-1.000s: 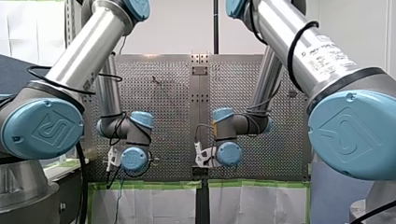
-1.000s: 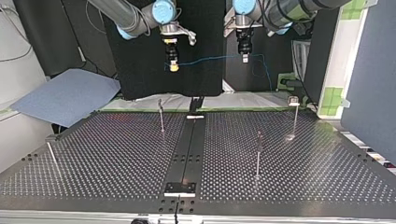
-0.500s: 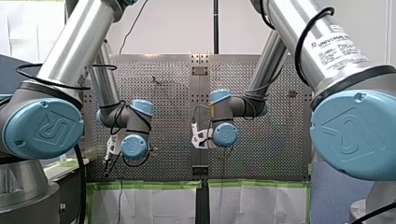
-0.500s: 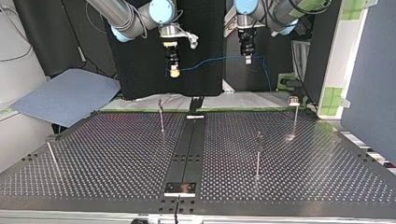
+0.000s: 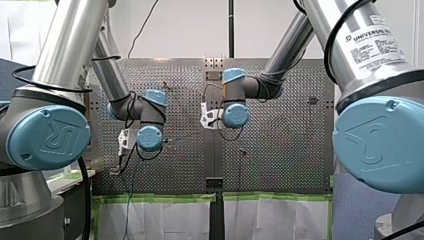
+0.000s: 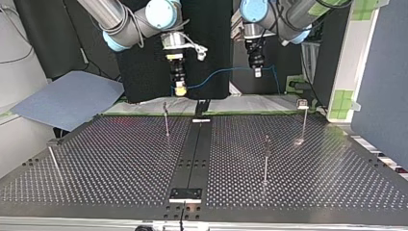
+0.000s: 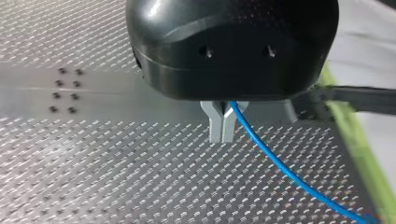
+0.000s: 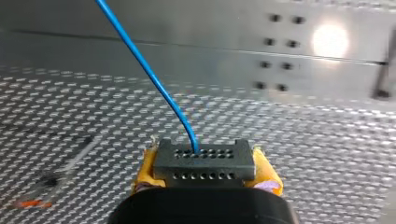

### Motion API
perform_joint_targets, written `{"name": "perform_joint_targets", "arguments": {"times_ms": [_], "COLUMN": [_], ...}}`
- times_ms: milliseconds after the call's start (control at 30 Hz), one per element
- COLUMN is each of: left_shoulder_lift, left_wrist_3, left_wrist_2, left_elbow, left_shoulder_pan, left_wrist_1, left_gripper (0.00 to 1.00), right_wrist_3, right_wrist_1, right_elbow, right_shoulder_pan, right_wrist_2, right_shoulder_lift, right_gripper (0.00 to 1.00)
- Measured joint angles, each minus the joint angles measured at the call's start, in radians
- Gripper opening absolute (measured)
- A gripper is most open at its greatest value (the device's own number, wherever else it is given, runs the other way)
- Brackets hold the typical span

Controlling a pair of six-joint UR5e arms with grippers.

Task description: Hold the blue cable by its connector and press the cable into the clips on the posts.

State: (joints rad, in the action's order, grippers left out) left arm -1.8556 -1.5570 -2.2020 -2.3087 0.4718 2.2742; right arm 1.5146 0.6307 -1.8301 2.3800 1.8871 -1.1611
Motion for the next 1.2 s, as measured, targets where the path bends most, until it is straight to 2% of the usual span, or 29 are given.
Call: {"name": "perform_joint_targets", "arguments": {"times_ms": [167,233,400,533,833,1067,1200], "left_shoulder_lift": [0.046,0.066,0.106,0.130,0.185,0.147,0.159], "left_wrist_3": [-0.001,-0.011,-0.002,0.000,-0.016,-0.073,-0.073], "left_wrist_2": [-0.029,-0.033,-0.044,-0.051,-0.009,0.048,0.069], "left_elbow": [0.046,0.065,0.083,0.097,0.173,0.239,0.275], "left_shoulder_pan": [-0.014,-0.018,-0.030,-0.056,-0.096,-0.110,-0.135], "left_wrist_1": [0.047,0.066,0.106,0.141,0.222,0.289,0.325], "left_gripper": [0.00,0.00,0.00,0.00,0.00,0.00,0.00], "right_wrist_3": [-0.002,-0.009,-0.029,-0.038,-0.053,-0.061,-0.061], "right_wrist_1": [-0.034,-0.046,-0.074,-0.085,-0.116,-0.126,-0.141], "right_elbow": [0.046,0.066,0.112,0.133,0.176,0.209,0.234], "right_shoulder_pan": [0.005,0.006,0.007,0.013,0.030,0.040,0.046], "right_wrist_2": [0.000,-0.003,-0.013,-0.018,-0.030,-0.030,-0.034], "right_shoulder_lift": [-0.046,-0.057,-0.064,-0.056,-0.017,-0.015,-0.014], "right_gripper": [0.00,0.00,0.00,0.00,0.00,0.00,0.00]}}
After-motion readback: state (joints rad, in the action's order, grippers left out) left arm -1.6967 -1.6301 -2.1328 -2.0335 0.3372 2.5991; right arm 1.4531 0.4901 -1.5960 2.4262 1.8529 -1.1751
